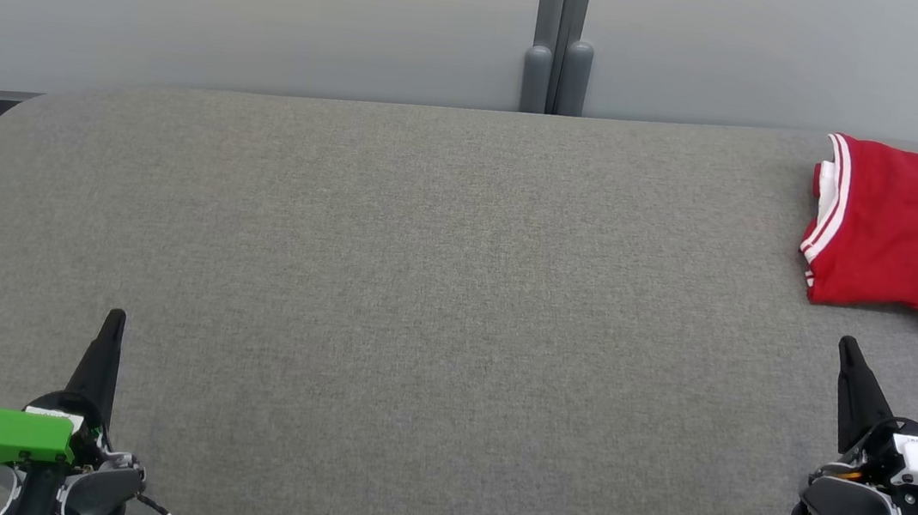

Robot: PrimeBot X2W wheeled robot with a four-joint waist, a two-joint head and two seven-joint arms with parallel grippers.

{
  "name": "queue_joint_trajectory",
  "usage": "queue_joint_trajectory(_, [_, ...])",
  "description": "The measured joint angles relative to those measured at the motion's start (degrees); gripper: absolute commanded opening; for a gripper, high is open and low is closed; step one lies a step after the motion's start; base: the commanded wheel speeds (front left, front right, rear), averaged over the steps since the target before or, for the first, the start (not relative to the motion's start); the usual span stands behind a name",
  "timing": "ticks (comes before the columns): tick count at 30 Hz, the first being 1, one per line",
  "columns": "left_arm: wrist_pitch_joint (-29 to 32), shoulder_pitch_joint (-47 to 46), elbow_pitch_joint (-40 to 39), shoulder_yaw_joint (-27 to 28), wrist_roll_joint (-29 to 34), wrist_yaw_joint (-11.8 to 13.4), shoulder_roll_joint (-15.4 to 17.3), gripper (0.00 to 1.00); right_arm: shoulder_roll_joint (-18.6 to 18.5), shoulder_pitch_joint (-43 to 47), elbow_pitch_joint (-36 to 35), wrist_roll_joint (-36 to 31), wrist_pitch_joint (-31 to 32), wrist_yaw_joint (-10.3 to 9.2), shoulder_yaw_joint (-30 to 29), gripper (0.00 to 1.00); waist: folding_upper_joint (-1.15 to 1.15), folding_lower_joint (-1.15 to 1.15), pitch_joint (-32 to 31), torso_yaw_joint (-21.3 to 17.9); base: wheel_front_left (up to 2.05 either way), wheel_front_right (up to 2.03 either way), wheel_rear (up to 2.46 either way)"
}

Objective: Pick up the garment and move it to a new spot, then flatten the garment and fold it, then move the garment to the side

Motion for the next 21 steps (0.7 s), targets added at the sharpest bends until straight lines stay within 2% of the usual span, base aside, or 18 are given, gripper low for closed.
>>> queue_joint_trajectory(21, [0.0, 0.0, 0.01, 0.02, 0.0, 0.0, 0.0, 0.0, 0.0, 0.0, 0.0, 0.0, 0.0, 0.0, 0.0, 0.0, 0.0, 0.0, 0.0, 0.0, 0.0, 0.0, 0.0])
